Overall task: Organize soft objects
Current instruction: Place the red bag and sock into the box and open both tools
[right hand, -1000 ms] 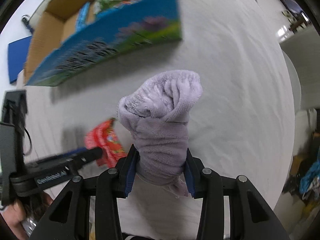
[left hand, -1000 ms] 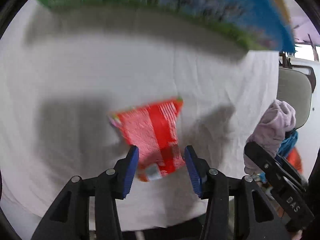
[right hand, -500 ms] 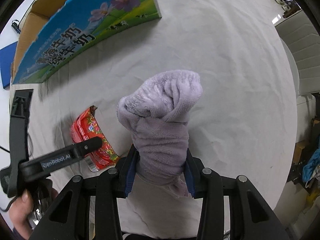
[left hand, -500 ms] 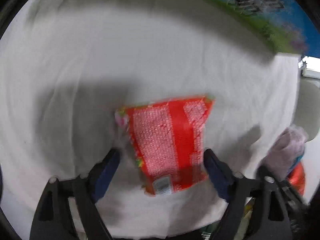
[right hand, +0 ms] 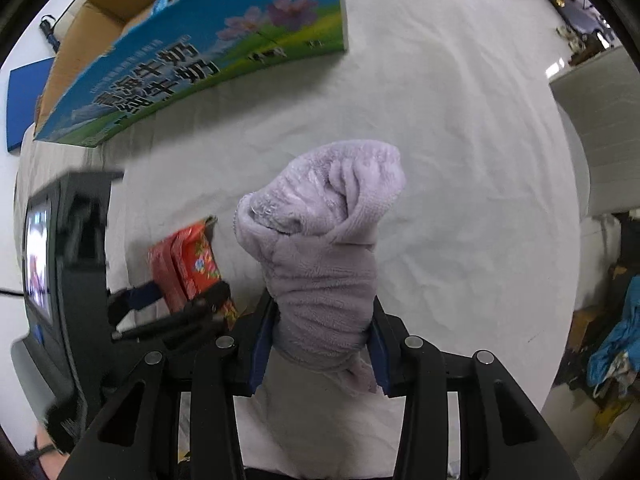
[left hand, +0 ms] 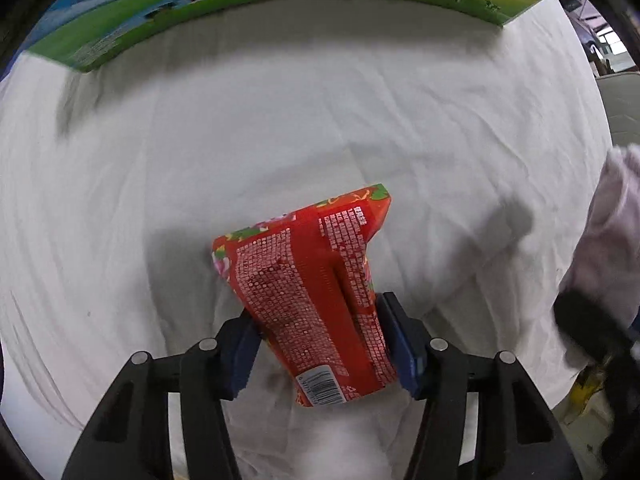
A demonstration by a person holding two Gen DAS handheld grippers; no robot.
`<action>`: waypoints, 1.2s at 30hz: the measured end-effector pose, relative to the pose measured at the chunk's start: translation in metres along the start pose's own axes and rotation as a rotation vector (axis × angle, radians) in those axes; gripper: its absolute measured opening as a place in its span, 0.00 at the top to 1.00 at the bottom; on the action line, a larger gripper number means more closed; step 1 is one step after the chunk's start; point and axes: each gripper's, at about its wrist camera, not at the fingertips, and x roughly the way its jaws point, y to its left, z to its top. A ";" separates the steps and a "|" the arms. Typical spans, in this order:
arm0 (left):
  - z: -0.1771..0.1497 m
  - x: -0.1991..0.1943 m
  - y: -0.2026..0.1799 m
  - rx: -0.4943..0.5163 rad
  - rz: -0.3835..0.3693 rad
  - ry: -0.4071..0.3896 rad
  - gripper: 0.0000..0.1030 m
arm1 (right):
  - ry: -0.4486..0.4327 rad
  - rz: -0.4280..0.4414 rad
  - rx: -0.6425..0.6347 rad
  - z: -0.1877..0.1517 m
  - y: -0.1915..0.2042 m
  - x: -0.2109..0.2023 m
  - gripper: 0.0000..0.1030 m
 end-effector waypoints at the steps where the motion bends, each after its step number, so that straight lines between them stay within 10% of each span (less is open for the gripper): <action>1: -0.002 -0.004 0.005 -0.004 -0.001 -0.008 0.48 | -0.004 0.001 -0.002 -0.001 0.002 -0.002 0.57; 15: -0.014 -0.143 0.015 -0.043 -0.083 -0.311 0.50 | -0.099 0.109 -0.118 0.010 0.041 -0.071 0.57; 24: 0.058 -0.239 0.090 0.012 -0.078 -0.444 0.49 | -0.187 0.187 -0.182 0.078 0.076 -0.142 0.57; 36: 0.176 -0.180 0.119 0.038 -0.049 -0.168 0.49 | -0.114 0.172 -0.170 0.183 0.117 -0.107 0.57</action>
